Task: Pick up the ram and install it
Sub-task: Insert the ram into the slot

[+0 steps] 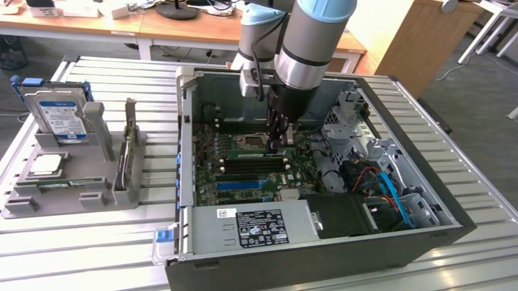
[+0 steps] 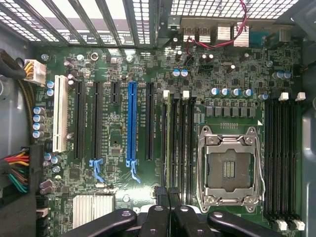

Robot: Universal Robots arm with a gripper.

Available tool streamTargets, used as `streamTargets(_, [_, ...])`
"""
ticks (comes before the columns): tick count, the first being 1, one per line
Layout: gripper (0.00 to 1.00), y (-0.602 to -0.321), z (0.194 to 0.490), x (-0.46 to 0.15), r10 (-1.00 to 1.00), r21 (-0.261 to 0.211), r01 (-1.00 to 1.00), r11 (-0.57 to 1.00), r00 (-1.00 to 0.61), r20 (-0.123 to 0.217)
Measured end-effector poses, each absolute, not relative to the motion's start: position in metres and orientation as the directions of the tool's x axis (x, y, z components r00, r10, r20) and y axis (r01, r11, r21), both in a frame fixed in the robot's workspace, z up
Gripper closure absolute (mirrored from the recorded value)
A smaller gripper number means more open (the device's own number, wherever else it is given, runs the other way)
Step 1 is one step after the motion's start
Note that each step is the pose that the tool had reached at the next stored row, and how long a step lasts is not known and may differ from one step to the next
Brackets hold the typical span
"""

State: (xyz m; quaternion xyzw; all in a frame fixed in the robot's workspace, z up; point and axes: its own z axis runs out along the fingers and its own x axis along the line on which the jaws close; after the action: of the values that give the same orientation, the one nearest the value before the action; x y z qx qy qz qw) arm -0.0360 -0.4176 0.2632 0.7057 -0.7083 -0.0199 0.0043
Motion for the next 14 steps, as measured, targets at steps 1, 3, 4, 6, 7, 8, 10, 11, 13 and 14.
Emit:
streamTargets(1, [0.88, -0.4176, 0.2632, -0.036, -1.0, 0.034, -0.999, 0.004, -0.004, -0.022])
streamTargets(3, [0.88, -0.4176, 0.2631, -0.036, -1.0, 0.034, -0.999, 0.004, -0.004, -0.022])
streamTargets(4, [0.88, -0.4176, 0.2629, -0.0361, -1.0, 0.034, -0.999, 0.004, -0.004, -0.022])
streamTargets(6, [0.88, -0.4176, 0.2626, -0.0363, -1.0, 0.034, -0.999, 0.003, -0.004, -0.022])
streamTargets(7, [0.88, -0.4176, 0.2624, -0.0365, -1.0, 0.033, -0.999, 0.003, -0.004, -0.022])
streamTargets(8, [0.88, -0.4176, 0.2622, -0.0366, -1.0, 0.033, -0.999, 0.003, -0.004, -0.022])
streamTargets(10, [0.88, -0.4177, 0.2621, -0.0368, -1.0, 0.033, -0.999, 0.003, -0.004, -0.022])
streamTargets(11, [0.88, -0.4177, 0.2619, -0.0368, -1.0, 0.033, -0.999, 0.003, -0.003, -0.022])
streamTargets(13, [0.88, -0.4176, 0.2617, -0.0368, -1.0, 0.032, -0.999, 0.002, -0.003, -0.022])
streamTargets(14, [0.88, -0.4176, 0.2612, -0.0368, -1.0, 0.032, -0.999, 0.002, -0.003, -0.022])
